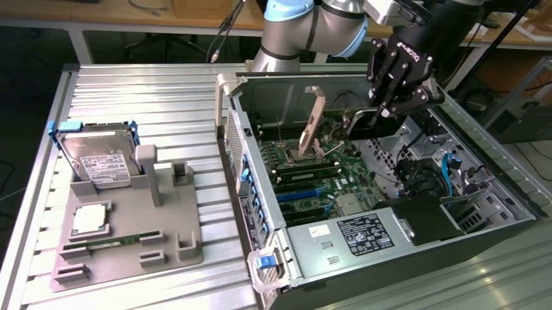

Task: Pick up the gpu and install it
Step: 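Insert the gpu into the slot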

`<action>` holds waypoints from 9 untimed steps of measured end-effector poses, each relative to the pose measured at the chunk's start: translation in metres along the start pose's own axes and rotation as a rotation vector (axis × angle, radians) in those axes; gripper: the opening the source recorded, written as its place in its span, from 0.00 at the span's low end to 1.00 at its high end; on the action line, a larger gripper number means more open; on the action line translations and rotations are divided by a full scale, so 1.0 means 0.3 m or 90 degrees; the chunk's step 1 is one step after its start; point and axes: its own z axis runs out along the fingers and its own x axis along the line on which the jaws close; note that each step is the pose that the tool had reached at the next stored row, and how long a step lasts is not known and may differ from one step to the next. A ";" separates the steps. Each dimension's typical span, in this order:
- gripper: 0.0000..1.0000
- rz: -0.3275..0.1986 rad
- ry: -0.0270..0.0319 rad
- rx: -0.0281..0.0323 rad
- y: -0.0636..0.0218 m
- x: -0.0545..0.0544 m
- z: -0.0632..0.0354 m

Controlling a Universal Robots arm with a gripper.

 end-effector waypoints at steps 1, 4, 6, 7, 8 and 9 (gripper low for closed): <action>0.27 0.000 0.0000 0.0000 0.000 0.000 0.001; 0.27 0.000 0.0001 0.0000 0.000 0.000 0.004; 0.27 0.000 0.0000 0.0000 0.000 0.000 0.004; 0.27 0.000 0.0000 0.0000 0.000 0.000 0.004; 0.27 0.000 0.0001 0.0000 0.000 0.000 0.005; 0.27 0.000 0.0000 0.0000 0.000 0.000 0.005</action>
